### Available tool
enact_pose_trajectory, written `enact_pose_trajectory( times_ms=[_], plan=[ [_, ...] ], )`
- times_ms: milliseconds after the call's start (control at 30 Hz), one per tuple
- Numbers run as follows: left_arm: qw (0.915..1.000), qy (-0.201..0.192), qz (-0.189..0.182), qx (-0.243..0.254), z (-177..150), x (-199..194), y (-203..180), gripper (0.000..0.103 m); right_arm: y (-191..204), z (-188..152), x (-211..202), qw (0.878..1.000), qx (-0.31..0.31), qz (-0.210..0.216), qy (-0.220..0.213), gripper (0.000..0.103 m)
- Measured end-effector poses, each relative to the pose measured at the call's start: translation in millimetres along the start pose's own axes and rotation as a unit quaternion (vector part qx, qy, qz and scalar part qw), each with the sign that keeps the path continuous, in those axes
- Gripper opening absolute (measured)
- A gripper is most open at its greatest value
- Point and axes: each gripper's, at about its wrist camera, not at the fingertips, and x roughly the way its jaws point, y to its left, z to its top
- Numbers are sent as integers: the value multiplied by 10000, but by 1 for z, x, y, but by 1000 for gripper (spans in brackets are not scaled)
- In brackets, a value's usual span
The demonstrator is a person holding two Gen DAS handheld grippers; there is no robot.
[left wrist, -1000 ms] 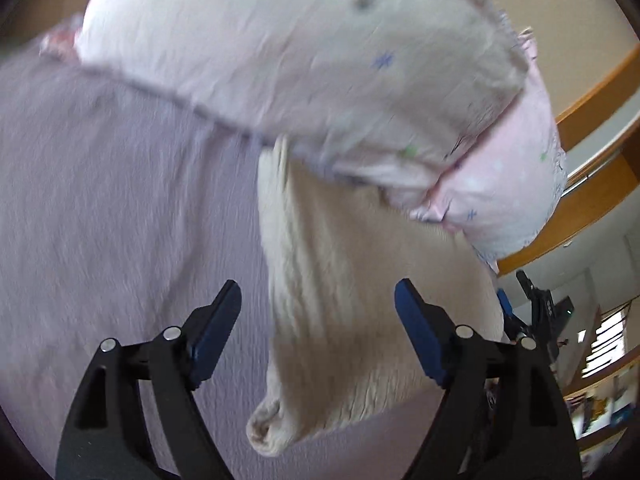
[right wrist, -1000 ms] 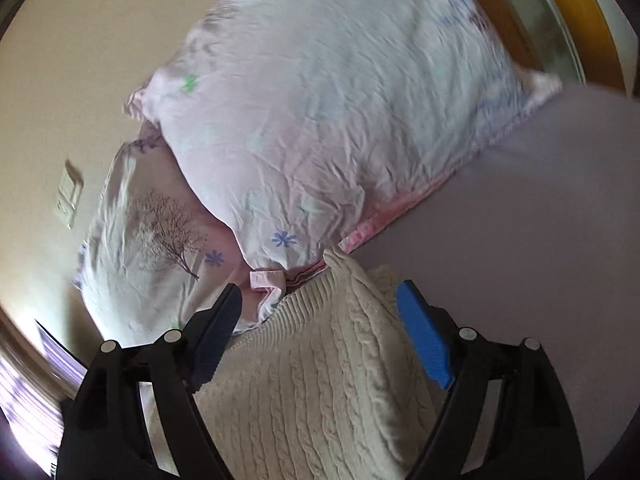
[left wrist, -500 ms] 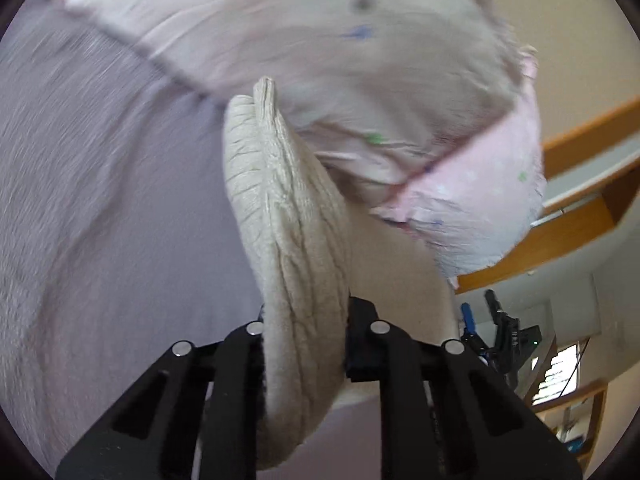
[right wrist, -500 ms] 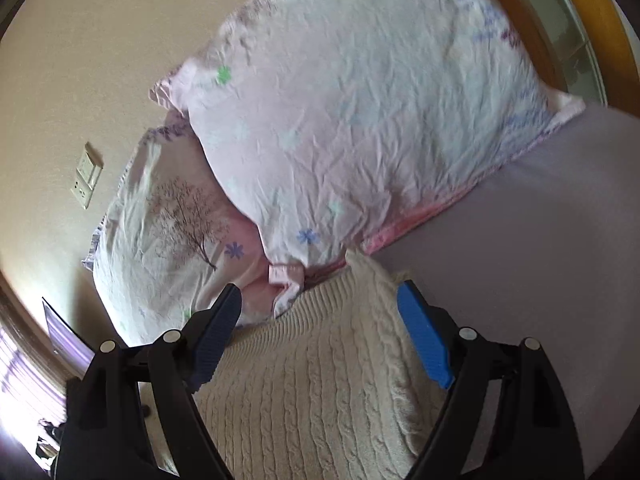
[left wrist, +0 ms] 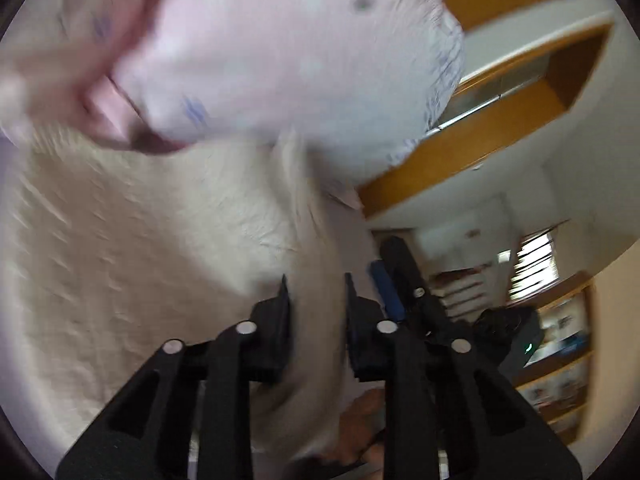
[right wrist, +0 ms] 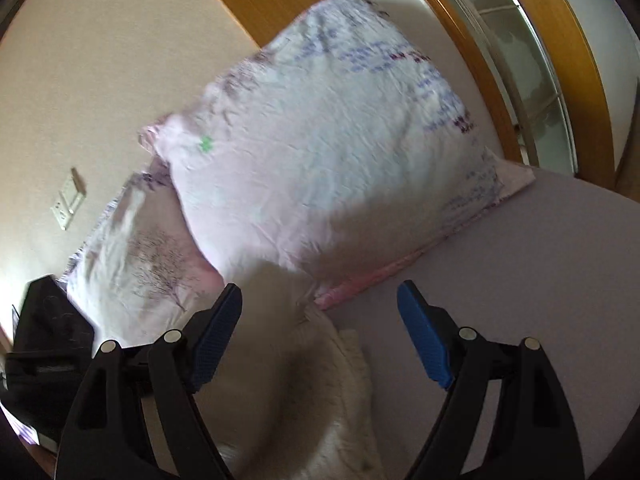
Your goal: Fold small clothes
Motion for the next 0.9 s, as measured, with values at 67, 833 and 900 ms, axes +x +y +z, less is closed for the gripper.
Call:
enact_pose_trajectory(
  times_ms=[67,833,900],
  plan=[
    [9969,-57,-737,-257,-1,-3,4,32,-11,2,0,9998,208,-28,36,82],
    [9778,-1578,998,947,-103,-187,93,67,107,-114,-41,9505,-1764,1210,2255,39],
    [9748,-1771,1017,898,-104,-194,102,67,123,-123,-28,9474,-2235,751,2163,39]
  ],
)
